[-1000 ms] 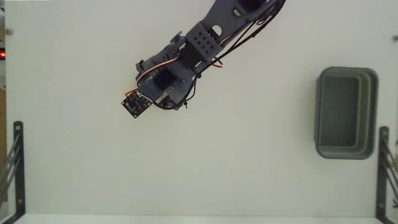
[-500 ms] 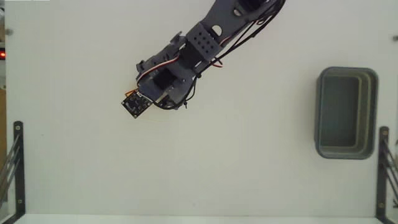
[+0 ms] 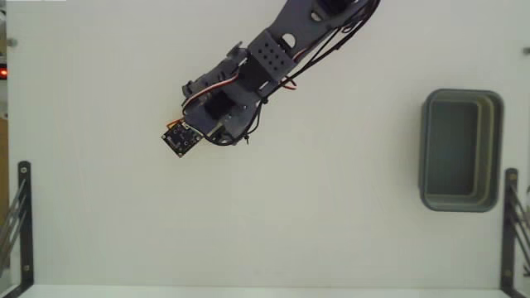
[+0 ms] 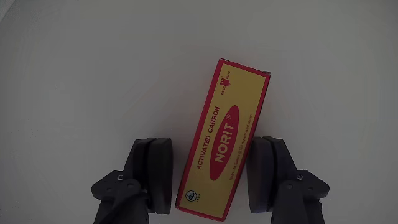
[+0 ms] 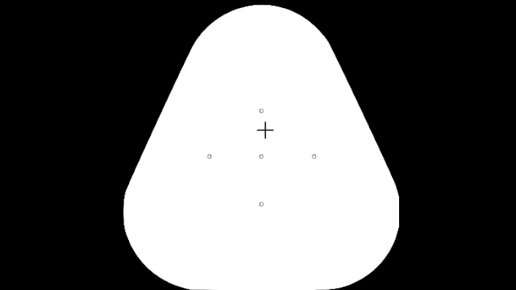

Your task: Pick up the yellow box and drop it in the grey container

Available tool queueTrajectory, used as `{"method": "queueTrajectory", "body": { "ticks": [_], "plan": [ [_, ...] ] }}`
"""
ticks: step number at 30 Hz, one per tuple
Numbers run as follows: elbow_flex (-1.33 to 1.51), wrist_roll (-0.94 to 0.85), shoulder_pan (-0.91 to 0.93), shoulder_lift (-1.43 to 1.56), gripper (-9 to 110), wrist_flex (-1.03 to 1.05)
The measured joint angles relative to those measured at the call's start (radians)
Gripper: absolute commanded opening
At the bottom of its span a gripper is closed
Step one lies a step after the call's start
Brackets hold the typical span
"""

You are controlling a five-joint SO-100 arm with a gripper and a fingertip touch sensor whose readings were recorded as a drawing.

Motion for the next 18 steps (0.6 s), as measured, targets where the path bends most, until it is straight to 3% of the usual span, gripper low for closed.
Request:
{"method": "queueTrajectory", "body": {
  "ticks": [18],
  "plan": [
    [0.000,0.000,0.000,0.000,65,0.000]
  ]
}}
